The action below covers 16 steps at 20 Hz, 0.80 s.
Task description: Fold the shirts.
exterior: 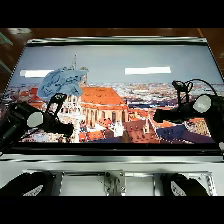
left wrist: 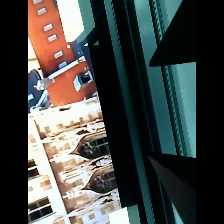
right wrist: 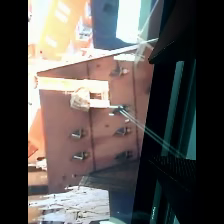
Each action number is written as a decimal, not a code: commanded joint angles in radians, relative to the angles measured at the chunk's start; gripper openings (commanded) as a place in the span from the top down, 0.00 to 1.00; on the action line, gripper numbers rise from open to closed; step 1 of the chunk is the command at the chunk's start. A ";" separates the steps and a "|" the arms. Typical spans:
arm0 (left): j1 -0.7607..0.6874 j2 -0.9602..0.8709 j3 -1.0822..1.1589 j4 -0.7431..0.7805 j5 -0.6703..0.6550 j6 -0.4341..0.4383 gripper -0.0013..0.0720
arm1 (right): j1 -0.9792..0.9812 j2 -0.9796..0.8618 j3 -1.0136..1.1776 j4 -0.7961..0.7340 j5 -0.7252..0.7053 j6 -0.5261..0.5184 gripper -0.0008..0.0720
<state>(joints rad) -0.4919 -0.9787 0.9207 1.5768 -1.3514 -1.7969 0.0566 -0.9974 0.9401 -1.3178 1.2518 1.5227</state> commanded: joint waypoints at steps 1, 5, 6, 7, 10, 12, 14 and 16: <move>-0.001 -0.004 0.000 -0.007 0.016 0.000 0.18 | 0.001 0.001 0.000 0.055 -0.013 0.000 0.04; -0.001 -0.026 -0.001 -0.007 0.016 0.000 0.18 | 0.001 0.001 0.000 0.090 -0.015 0.000 0.04; -0.001 -0.031 -0.001 -0.007 0.016 0.000 0.18 | 0.001 0.001 0.000 0.090 -0.023 0.003 0.04; -0.001 -0.034 -0.001 -0.007 0.016 0.000 0.18 | 0.001 0.001 0.000 0.090 -0.022 0.004 0.04; -0.001 -0.035 -0.002 -0.003 0.031 0.003 0.18 | 0.001 0.001 0.000 0.090 -0.024 0.004 0.04; 0.022 -0.045 0.007 0.063 0.178 -0.010 0.14 | 0.001 0.001 0.000 0.090 -0.046 0.004 0.04; 0.123 -0.093 0.082 0.074 0.298 -0.038 0.00 | 0.001 0.001 0.000 0.093 -0.076 0.005 0.04; 0.268 -0.202 0.225 0.072 0.328 -0.023 0.00 | 0.001 0.001 0.000 0.108 -0.102 0.005 0.04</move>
<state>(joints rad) -0.3588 -1.0901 1.0229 1.6241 -1.1366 -1.8183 0.0566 -0.9974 0.9401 -1.2251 1.1885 1.5261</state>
